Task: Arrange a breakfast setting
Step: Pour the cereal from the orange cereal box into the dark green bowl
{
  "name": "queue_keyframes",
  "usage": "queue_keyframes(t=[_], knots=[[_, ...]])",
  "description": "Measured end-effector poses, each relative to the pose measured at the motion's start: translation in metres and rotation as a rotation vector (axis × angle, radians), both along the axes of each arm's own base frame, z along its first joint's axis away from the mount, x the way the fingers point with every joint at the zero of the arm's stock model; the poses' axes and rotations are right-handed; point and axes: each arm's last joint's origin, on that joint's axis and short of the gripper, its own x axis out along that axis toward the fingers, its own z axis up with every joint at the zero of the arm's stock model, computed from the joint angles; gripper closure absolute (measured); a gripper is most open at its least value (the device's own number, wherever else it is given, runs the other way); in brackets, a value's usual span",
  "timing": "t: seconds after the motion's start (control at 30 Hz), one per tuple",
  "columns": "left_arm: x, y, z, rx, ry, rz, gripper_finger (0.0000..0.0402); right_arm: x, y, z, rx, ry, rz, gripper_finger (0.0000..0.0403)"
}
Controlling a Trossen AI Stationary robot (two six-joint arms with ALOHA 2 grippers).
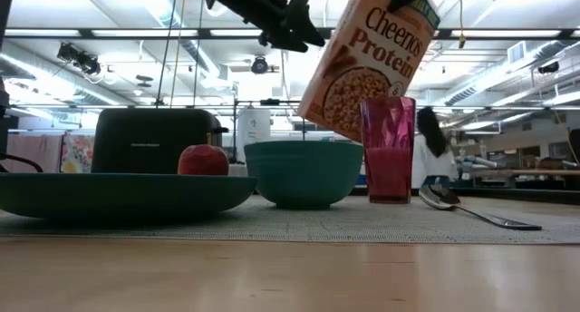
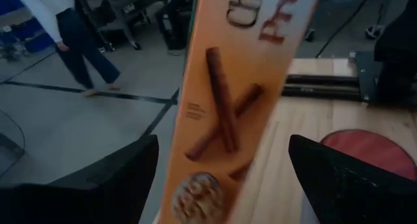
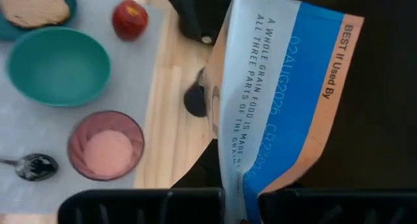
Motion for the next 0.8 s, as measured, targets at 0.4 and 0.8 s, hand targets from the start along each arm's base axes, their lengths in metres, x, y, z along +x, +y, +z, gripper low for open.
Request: queue_keyframes(t=[0.4, 0.8], knots=[[0.008, -0.005, -0.01, 0.036, 0.052, -0.037, 0.0051, 0.003, 0.015, 0.002, 0.047, -0.022, 0.056, 0.0399], [0.009, -0.012, -0.011, 0.075, 0.098, -0.148, 0.0051, 0.004, 0.019, 0.008, 0.005, -0.044, 0.053, 0.0397]])
